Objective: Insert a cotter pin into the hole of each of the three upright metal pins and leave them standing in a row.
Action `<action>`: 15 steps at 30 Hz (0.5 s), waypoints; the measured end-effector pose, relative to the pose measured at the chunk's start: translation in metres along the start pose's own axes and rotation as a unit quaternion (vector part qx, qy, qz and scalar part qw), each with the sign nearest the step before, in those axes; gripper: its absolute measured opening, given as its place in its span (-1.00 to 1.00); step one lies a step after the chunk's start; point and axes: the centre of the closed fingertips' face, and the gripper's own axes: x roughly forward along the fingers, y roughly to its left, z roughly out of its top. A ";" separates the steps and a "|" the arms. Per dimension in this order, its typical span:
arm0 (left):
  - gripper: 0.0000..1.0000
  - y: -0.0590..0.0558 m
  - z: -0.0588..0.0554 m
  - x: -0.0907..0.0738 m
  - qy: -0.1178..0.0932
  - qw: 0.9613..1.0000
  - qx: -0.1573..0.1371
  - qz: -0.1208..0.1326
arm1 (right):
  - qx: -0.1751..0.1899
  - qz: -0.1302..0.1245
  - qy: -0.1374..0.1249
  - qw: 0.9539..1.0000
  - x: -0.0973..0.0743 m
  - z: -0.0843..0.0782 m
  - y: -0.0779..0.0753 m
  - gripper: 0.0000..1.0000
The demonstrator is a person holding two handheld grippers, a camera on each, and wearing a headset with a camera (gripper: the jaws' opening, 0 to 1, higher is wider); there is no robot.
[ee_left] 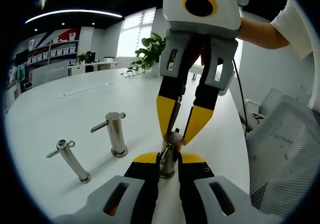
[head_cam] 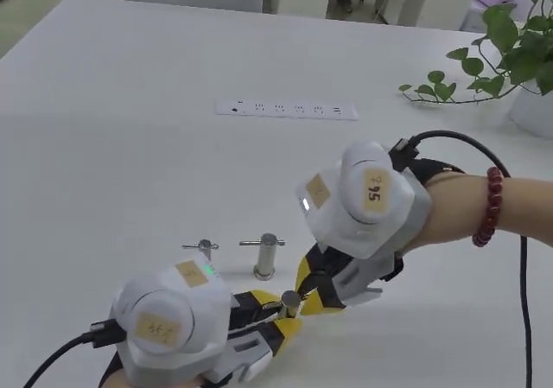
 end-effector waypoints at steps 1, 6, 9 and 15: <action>-0.76 0.000 0.000 0.000 0.000 1.000 0.000 0.000 | 0.002 -0.003 0.000 1.000 -0.001 -0.001 -0.001 -0.74; -0.76 0.000 -0.001 0.000 0.001 1.000 0.001 0.000 | 0.012 -0.002 -0.001 1.000 -0.003 -0.004 0.001 -0.74; -0.76 0.000 -0.001 -0.001 0.001 1.000 0.002 0.000 | 0.011 -0.003 0.000 1.000 -0.005 -0.006 0.000 -0.77; -0.76 0.000 -0.002 0.000 0.002 1.000 0.001 -0.001 | 0.001 -0.003 -0.005 1.000 -0.004 -0.004 0.001 -0.90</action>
